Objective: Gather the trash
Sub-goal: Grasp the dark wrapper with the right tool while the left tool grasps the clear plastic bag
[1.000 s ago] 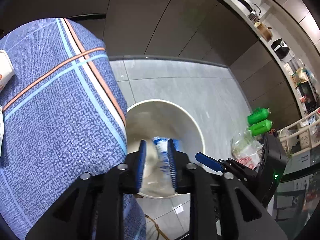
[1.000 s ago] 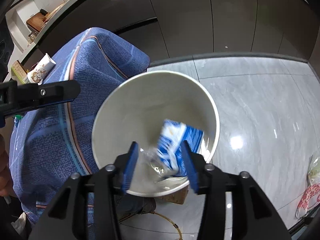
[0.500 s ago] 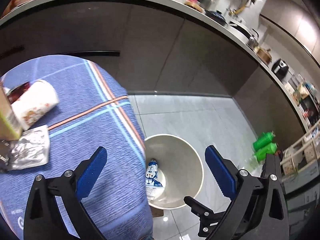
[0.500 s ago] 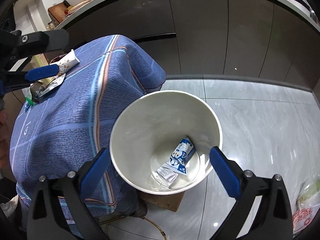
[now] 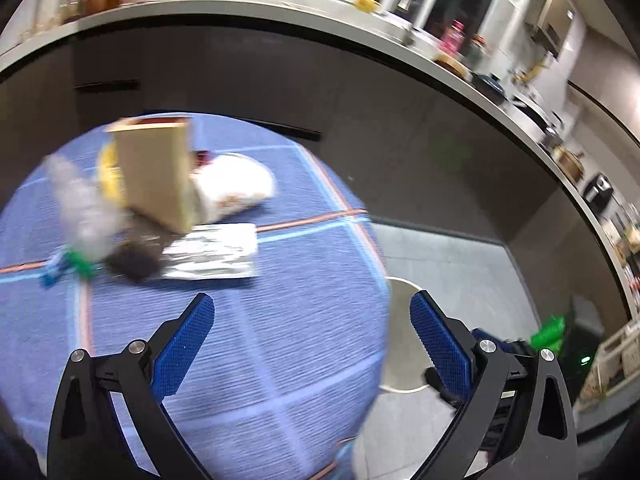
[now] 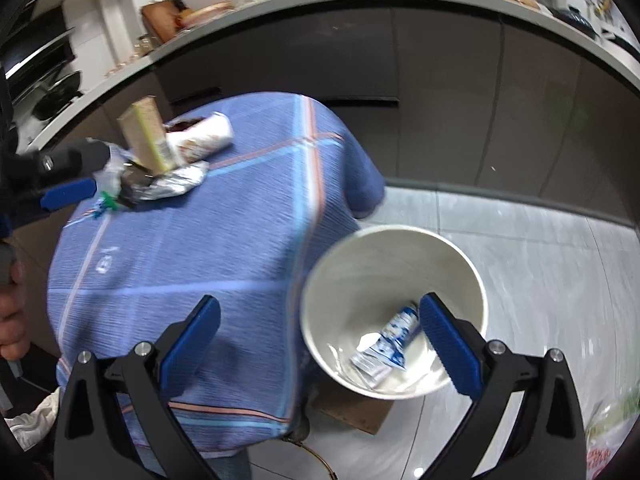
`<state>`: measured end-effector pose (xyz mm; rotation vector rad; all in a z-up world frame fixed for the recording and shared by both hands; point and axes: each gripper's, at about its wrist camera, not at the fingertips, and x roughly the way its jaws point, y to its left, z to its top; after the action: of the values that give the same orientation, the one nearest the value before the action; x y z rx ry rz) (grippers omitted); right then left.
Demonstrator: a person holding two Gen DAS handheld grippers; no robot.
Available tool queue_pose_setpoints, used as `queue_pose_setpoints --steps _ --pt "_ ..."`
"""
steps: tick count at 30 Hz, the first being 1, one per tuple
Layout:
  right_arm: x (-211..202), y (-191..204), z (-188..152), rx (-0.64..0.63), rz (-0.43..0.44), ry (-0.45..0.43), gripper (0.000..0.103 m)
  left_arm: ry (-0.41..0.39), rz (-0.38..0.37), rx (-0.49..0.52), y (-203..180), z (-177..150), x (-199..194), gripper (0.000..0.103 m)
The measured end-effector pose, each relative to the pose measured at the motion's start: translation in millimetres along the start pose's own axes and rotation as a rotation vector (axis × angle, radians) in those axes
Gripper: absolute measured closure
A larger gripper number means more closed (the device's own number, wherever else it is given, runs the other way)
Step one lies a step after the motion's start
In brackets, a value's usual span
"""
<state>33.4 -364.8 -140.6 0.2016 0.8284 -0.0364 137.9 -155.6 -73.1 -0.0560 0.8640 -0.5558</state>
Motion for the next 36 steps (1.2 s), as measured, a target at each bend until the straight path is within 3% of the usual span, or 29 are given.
queue_pose_setpoints --steps 7,16,26,32,36 --pt "-5.9 50.8 18.6 -0.087 0.084 -0.020 0.003 -0.059 0.074 -0.086 61.4 -13.0 -45.4 0.008" --pt "13.1 115.4 41.7 -0.196 0.193 0.001 0.004 -0.092 0.101 -0.139 115.5 -23.7 -74.0 0.008" --pt "52.8 168.6 71.9 -0.217 0.290 0.019 0.022 -0.094 0.099 -0.203 164.4 -14.7 -72.6 0.009" --pt "94.2 183.0 95.0 -0.141 0.335 0.055 0.034 -0.077 0.102 -0.220 185.9 -16.1 -68.4 0.013" --pt "116.3 191.9 106.1 -0.118 0.331 0.069 0.036 -0.057 0.080 -0.214 192.1 -13.8 -62.4 0.017"
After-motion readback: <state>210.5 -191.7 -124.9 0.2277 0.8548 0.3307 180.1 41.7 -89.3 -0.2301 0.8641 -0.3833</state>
